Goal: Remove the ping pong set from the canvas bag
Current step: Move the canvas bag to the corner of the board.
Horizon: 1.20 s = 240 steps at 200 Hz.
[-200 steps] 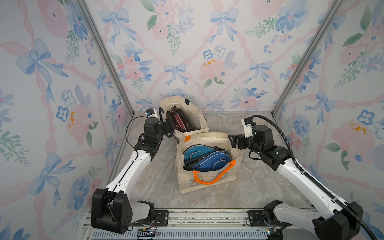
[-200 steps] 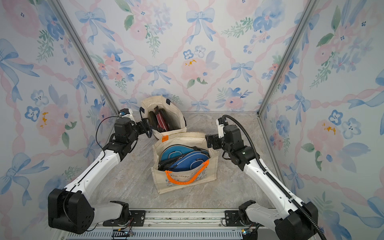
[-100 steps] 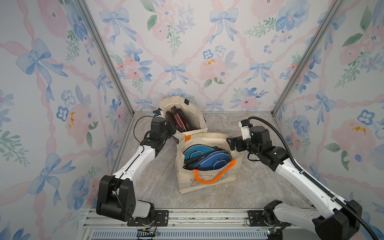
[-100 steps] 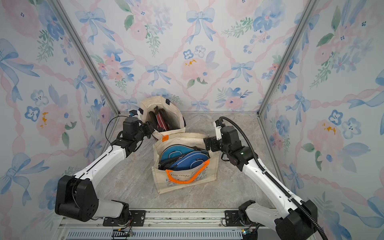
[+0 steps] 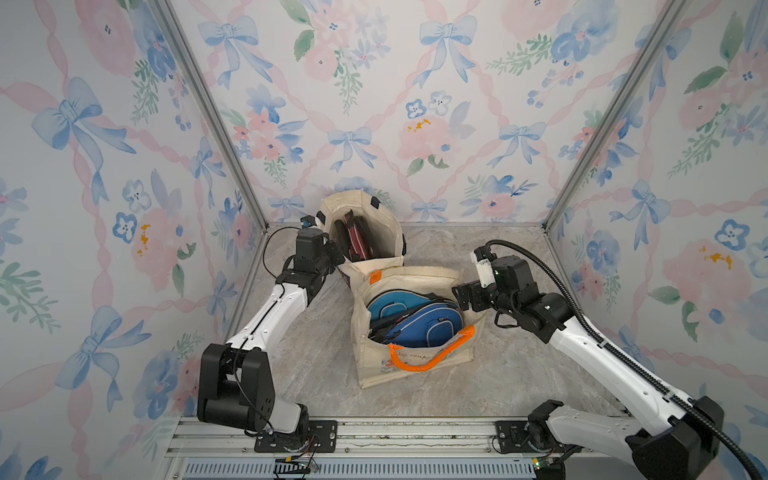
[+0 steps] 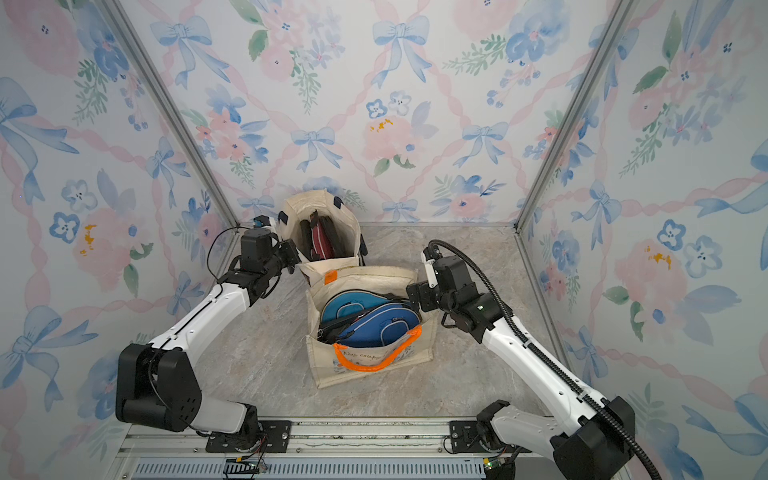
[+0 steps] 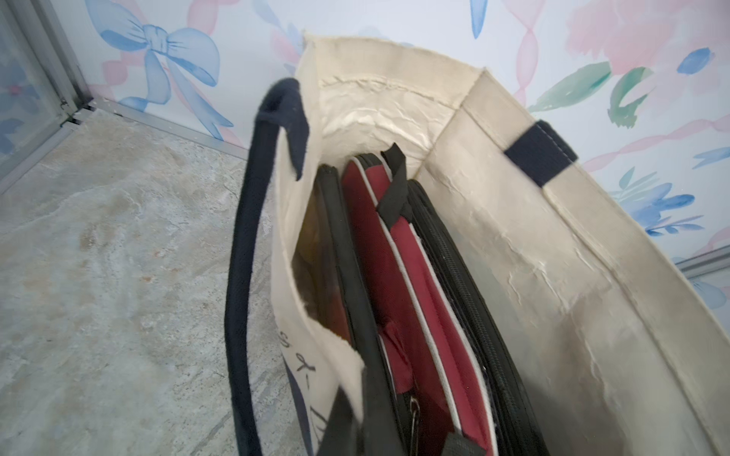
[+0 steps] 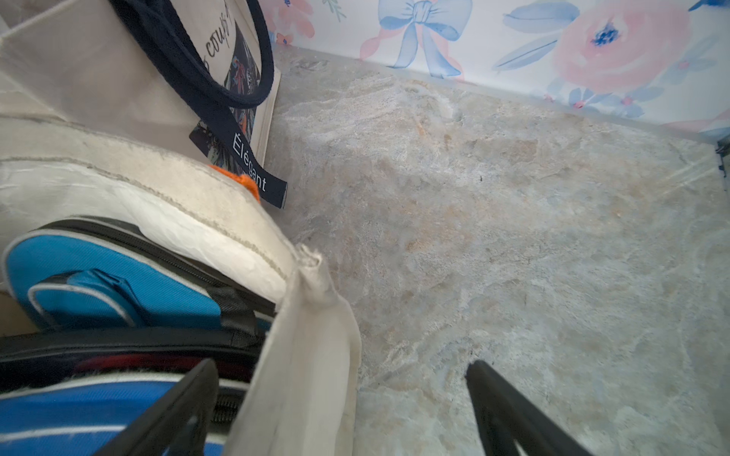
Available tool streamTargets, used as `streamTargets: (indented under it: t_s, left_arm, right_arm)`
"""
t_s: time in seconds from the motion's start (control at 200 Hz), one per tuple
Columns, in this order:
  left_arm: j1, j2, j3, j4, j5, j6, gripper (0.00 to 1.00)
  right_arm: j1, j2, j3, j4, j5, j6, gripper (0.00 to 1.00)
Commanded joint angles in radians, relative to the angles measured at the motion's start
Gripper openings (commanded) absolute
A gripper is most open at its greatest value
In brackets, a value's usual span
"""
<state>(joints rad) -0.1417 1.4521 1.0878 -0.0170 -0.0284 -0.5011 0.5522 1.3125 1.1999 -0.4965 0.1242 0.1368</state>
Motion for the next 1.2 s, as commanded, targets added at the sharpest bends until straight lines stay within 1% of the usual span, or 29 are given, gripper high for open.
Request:
streamTargets:
  t_s: [0.0, 0.295, 0.38, 0.575, 0.795, 0.935, 1.05, 1.095, 1.135, 1.165, 1.195]
  left_arm:
    - [0.046, 0.027, 0.064, 0.023, -0.008, 0.027, 0.00]
    - [0.171, 0.135, 0.209, 0.014, -0.061, 0.056, 0.00]
    - [0.212, 0.149, 0.231, 0.006, -0.063, 0.067, 0.00]
    - [0.299, 0.132, 0.231, -0.028, -0.065, 0.091, 0.00]
    - [0.401, 0.074, 0.172, -0.049, -0.065, 0.107, 0.00]
    - [0.445, 0.060, 0.148, -0.049, -0.078, 0.108, 0.00]
    - [0.460, 0.055, 0.154, -0.049, -0.077, 0.112, 0.00]
    - [0.460, 0.052, 0.160, -0.047, -0.073, 0.120, 0.11]
    - [0.461, 0.048, 0.169, -0.048, -0.073, 0.124, 0.26]
    - [0.461, 0.045, 0.176, -0.048, -0.076, 0.127, 0.40]
    - [0.461, 0.040, 0.183, -0.049, -0.076, 0.130, 0.49]
  right_arm:
    - [0.024, 0.004, 0.012, -0.081, 0.017, -0.018, 0.97]
    - [0.049, 0.007, 0.001, -0.074, 0.014, -0.019, 0.98]
    - [0.051, 0.004, -0.002, -0.075, 0.014, -0.019, 0.98]
    - [0.057, 0.012, 0.000, -0.066, 0.012, -0.019, 0.98]
    - [0.068, 0.030, 0.005, -0.045, 0.019, -0.020, 0.98]
    - [0.070, 0.019, 0.000, -0.023, 0.029, -0.019, 0.98]
    - [0.070, 0.008, -0.001, -0.014, 0.041, -0.022, 0.98]
    - [0.070, 0.000, -0.001, -0.010, 0.047, -0.022, 0.98]
    - [0.071, -0.006, -0.005, -0.002, 0.053, -0.022, 0.98]
    - [0.069, -0.011, -0.006, 0.002, 0.058, -0.020, 0.98]
    - [0.069, -0.015, -0.009, 0.006, 0.061, -0.019, 0.98]
